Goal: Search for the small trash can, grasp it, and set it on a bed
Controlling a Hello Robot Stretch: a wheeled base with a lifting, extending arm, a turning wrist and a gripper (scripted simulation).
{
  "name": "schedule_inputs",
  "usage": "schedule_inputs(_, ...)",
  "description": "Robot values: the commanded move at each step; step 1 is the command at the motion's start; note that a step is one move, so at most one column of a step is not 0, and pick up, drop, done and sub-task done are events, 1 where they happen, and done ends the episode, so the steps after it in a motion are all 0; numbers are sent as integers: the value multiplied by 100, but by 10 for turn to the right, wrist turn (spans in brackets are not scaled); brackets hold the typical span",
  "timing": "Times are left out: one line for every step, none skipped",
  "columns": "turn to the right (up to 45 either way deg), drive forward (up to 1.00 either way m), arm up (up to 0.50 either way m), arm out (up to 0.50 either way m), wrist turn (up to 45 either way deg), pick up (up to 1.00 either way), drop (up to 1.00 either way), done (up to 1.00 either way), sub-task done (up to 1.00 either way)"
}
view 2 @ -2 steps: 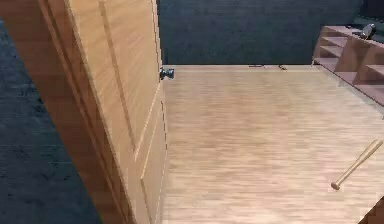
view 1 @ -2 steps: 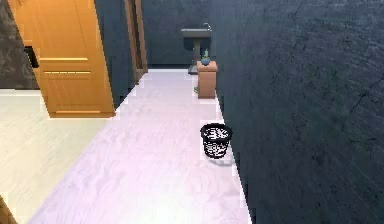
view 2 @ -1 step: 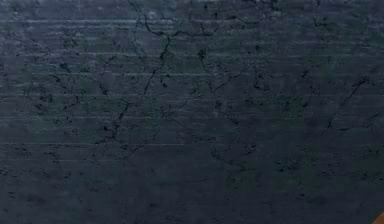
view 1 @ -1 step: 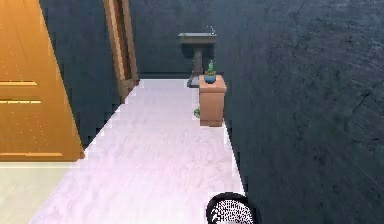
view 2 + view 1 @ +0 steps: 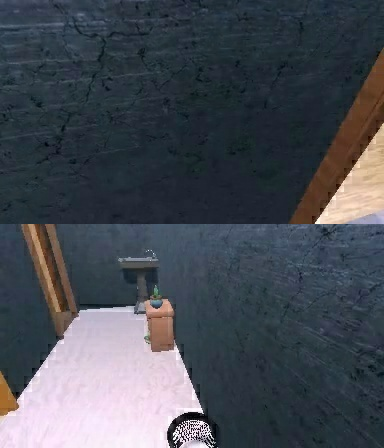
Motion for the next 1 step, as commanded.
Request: schedule_inputs(0, 5, 0, 0, 0, 0, 0, 0, 0)
